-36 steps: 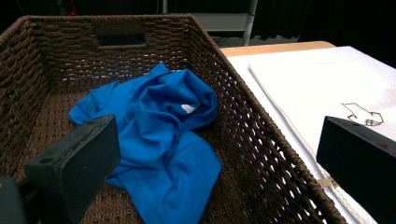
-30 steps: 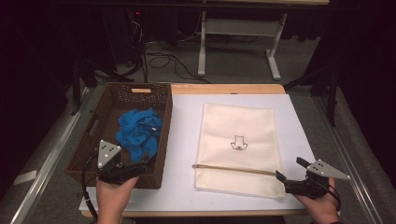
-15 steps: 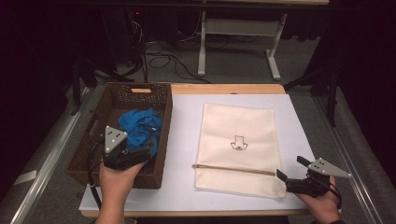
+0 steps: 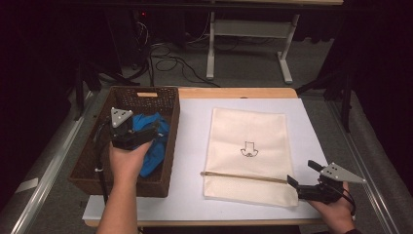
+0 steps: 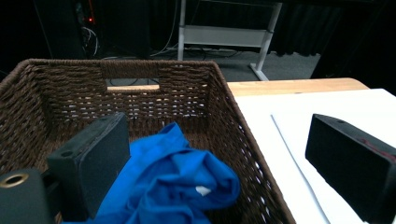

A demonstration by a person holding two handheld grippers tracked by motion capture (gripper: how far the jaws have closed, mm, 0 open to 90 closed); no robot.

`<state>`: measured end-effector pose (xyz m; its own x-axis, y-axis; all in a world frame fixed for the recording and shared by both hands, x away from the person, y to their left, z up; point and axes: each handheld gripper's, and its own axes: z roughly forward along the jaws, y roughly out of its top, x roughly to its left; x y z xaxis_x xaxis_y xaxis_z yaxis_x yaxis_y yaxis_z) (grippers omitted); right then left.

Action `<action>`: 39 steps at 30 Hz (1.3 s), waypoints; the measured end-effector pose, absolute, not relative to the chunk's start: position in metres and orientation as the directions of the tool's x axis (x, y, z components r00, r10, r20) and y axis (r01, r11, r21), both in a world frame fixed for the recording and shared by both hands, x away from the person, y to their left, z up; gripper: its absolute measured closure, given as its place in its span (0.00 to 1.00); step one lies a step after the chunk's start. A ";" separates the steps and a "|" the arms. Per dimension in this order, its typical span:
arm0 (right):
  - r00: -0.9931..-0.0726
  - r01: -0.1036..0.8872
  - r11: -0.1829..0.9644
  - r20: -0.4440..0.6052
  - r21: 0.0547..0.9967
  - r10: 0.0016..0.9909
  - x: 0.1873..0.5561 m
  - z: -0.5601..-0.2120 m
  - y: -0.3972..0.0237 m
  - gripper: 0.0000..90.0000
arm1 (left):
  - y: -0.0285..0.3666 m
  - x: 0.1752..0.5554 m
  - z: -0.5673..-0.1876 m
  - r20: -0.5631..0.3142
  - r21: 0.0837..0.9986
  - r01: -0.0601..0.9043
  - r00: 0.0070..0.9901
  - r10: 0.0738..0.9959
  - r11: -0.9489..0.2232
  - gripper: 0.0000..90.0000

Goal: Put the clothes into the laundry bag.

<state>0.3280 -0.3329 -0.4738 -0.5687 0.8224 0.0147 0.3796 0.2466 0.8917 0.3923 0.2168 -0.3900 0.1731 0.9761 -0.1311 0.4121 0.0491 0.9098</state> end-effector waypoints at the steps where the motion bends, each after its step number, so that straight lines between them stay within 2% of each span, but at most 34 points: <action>1: -0.572 0.378 0.250 0.012 0.891 0.821 0.328 -0.475 -0.333 0.02 | 0.216 0.396 -0.391 -0.117 0.905 0.424 0.175 0.978 0.033 0.08; 8: -0.566 0.385 0.240 0.022 0.891 0.824 0.326 -0.476 -0.336 0.02 | 0.218 0.428 -0.402 -0.117 0.864 0.503 0.150 0.982 0.027 0.08; 12: -0.569 0.382 0.243 0.019 0.891 0.822 0.326 -0.477 -0.335 0.02 | 0.228 0.449 -0.414 -0.128 0.803 0.595 0.109 0.986 0.038 0.08; 15: -0.571 0.386 0.250 0.017 0.888 0.821 0.325 -0.479 -0.334 0.02 | 0.234 0.464 -0.427 -0.129 0.724 0.689 0.088 0.988 0.033 0.07; 18: -0.573 0.391 0.254 0.018 0.884 0.819 0.324 -0.480 -0.333 0.02 | 0.237 0.475 -0.443 -0.124 0.596 0.803 0.090 0.988 0.002 0.06; 24: -0.574 0.397 0.254 0.022 0.882 0.818 0.321 -0.481 -0.332 0.02 | 0.241 0.484 -0.473 -0.146 0.393 0.920 0.054 0.988 0.008 0.04; 29: -0.576 0.402 0.253 0.027 0.880 0.817 0.322 -0.482 -0.331 0.02 | 0.239 0.485 -0.490 -0.140 0.297 0.955 0.040 0.989 0.003 0.02; 37: -0.576 0.399 0.253 0.026 0.881 0.817 0.322 -0.482 -0.331 0.02 | 0.232 0.485 -0.497 -0.082 0.254 0.966 0.077 0.994 -0.054 0.02; 39: -0.573 0.405 0.251 0.030 0.879 0.819 0.321 -0.482 -0.331 0.02 | 0.230 0.484 -0.496 -0.054 0.261 0.963 0.084 0.995 -0.067 0.09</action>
<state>0.3210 -0.3306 -0.4816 -0.5727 0.8192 0.0300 0.4047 0.2507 0.8794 0.4838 0.2303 -0.4961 0.0844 0.9949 -0.0544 0.9630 -0.0674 0.2609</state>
